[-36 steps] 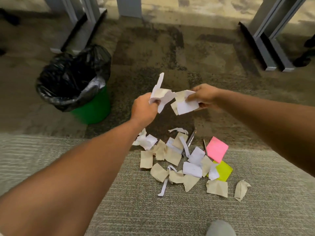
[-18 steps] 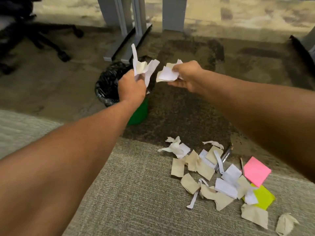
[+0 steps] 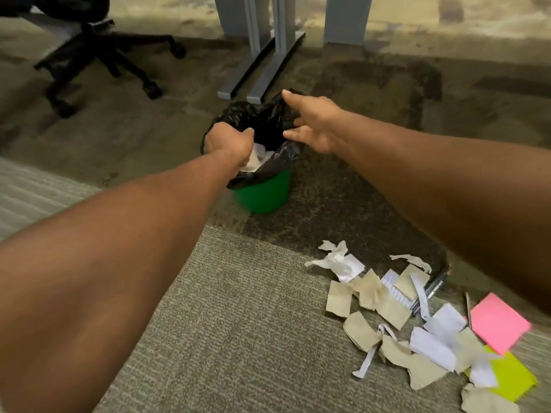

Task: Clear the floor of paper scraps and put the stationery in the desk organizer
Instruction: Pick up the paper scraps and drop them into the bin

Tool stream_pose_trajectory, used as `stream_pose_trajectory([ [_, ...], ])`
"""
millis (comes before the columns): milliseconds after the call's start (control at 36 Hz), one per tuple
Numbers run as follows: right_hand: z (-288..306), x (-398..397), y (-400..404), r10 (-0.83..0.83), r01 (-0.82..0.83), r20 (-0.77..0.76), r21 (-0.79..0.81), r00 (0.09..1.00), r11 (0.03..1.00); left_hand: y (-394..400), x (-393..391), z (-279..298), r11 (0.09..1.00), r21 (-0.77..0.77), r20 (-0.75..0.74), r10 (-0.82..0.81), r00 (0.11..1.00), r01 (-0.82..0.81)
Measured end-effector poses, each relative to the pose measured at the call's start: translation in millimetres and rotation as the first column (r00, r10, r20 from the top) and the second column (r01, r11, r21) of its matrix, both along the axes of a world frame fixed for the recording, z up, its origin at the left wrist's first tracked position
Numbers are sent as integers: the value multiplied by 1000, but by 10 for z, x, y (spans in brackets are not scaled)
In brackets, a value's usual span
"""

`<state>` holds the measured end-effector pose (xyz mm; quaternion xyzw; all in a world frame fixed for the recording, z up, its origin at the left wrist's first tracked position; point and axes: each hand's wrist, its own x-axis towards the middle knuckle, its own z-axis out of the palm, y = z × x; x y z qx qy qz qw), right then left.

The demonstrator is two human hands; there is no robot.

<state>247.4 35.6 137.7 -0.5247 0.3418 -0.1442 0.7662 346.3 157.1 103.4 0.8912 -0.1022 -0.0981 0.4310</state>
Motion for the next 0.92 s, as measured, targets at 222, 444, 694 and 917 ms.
stream_pose_trajectory([
  [222, -292, -471, -355, -74, 71, -57, -56, 996, 996, -99, -307, -56, 991, -10, 181, -129, 975, 133],
  [444, -670, -991, -523, -59, -6, -290, -221, 955, 975, -400, -842, -272, 949, -53, 209, -292, 933, 309],
  [694, -1168, -1543, -471, 41, -368, -605, -429, 796, 825, -474, -1320, -772, 904, 78, 138, -426, 894, 419],
  [917, -1598, -1950, -299, 200, -718, -834, -290, 513, 632, -394, -1751, -1232, 793, 216, 34, -589, 807, 570],
])
